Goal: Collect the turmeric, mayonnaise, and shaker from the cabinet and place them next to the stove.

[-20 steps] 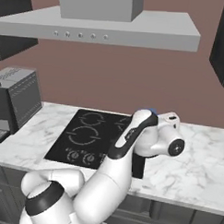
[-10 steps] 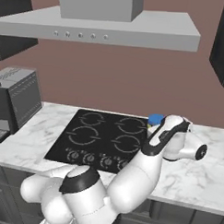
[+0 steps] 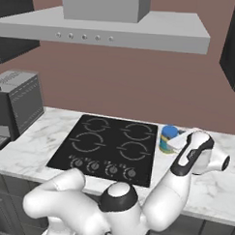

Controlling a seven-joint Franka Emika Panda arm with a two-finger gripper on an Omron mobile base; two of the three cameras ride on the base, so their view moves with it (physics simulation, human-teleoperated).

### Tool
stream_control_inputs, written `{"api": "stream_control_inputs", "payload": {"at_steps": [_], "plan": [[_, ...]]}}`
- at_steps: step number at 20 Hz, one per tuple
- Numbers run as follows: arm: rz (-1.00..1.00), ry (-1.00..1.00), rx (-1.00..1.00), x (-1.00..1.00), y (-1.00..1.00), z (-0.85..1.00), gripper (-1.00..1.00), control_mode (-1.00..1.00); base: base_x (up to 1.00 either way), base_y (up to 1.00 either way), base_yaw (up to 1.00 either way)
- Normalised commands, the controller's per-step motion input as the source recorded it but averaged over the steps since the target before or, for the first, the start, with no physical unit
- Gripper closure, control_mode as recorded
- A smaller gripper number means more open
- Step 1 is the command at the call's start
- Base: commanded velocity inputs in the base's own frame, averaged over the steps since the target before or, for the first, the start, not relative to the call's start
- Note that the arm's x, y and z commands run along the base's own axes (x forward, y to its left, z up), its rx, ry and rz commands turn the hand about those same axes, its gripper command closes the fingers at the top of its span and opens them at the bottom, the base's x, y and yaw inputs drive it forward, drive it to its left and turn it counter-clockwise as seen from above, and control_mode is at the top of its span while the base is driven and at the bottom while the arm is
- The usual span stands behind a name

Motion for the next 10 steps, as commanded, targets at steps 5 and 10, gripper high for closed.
{"api": "stream_control_inputs", "payload": {"at_steps": [5, 10], "plan": [[0.09, -0.06, 0.03, 0.34, -0.09, -0.39, 1.0, -1.0, 0.0, 0.0, 0.0], [0.07, -0.05, 0.01, 0.29, -0.05, -0.4, 1.0, -1.0, 0.0, 0.0, 0.0]]}}
